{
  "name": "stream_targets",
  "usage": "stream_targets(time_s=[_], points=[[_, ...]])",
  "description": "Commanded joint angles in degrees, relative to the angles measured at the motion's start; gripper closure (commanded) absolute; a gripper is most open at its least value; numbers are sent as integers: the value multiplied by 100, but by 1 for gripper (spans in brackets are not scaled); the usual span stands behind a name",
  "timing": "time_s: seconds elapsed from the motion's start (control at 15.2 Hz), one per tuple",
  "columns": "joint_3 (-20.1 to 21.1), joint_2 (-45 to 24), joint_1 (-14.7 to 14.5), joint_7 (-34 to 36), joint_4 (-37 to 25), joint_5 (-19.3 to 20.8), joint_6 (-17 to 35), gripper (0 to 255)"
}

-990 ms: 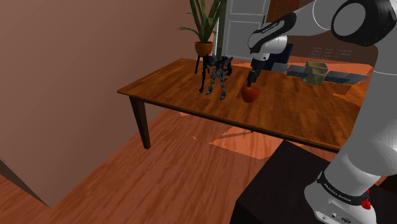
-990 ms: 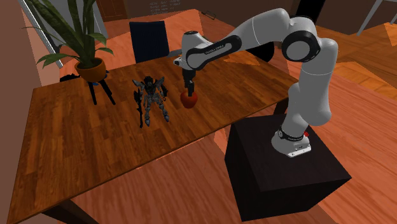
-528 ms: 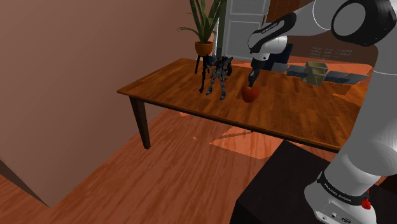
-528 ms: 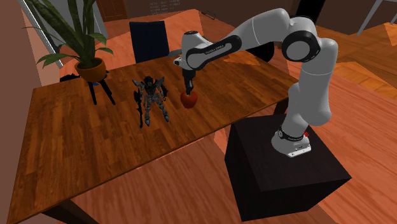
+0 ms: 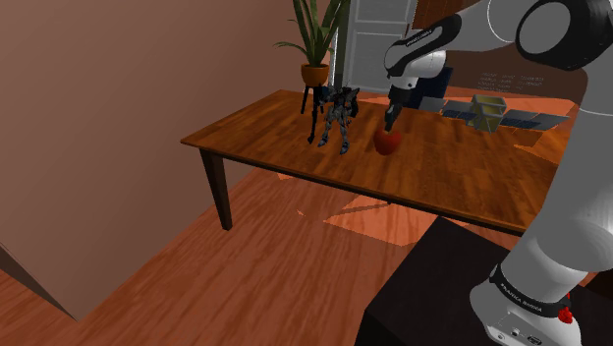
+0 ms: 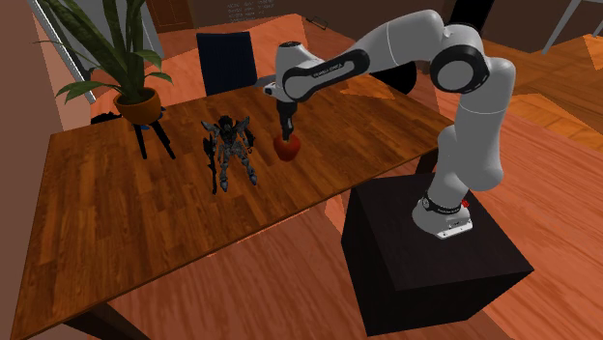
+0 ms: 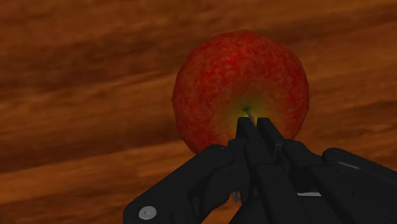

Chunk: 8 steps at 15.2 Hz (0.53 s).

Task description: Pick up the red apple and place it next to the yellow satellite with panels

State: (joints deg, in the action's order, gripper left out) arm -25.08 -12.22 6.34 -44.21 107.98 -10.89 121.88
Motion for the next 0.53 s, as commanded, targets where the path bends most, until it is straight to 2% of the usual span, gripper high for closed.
stream_targets(time_s=[0.0, 0.46], points=[[-8, 54, -10, 39, -87, 39, -133, 255], [-35, 219, -25, 142, -432, 157, -620, 255]])
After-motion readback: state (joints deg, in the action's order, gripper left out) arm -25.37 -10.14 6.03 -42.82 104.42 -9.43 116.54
